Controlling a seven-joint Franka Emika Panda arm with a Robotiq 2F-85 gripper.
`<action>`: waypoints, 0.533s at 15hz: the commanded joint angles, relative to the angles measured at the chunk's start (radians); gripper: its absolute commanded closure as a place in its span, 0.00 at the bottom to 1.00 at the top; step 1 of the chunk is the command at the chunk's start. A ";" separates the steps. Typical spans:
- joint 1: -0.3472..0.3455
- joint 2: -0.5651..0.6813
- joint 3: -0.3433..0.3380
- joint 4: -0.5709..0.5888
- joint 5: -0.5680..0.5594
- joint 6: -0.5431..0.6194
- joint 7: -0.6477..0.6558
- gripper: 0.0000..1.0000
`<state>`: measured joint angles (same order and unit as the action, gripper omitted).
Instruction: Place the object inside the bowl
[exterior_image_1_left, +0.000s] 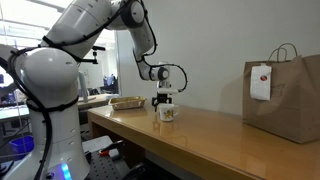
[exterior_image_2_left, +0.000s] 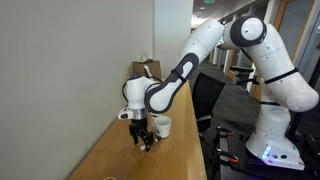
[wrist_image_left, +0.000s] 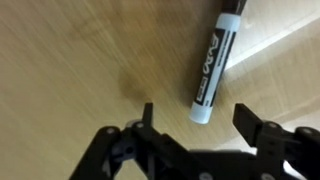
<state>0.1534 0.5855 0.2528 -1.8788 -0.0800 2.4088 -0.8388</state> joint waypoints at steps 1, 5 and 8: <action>-0.016 0.032 0.017 0.039 -0.024 -0.005 0.001 0.44; -0.020 0.025 0.011 0.044 -0.039 -0.009 0.010 0.76; -0.024 0.015 0.012 0.036 -0.032 -0.012 0.024 0.97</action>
<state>0.1405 0.6048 0.2523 -1.8409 -0.0978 2.4088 -0.8386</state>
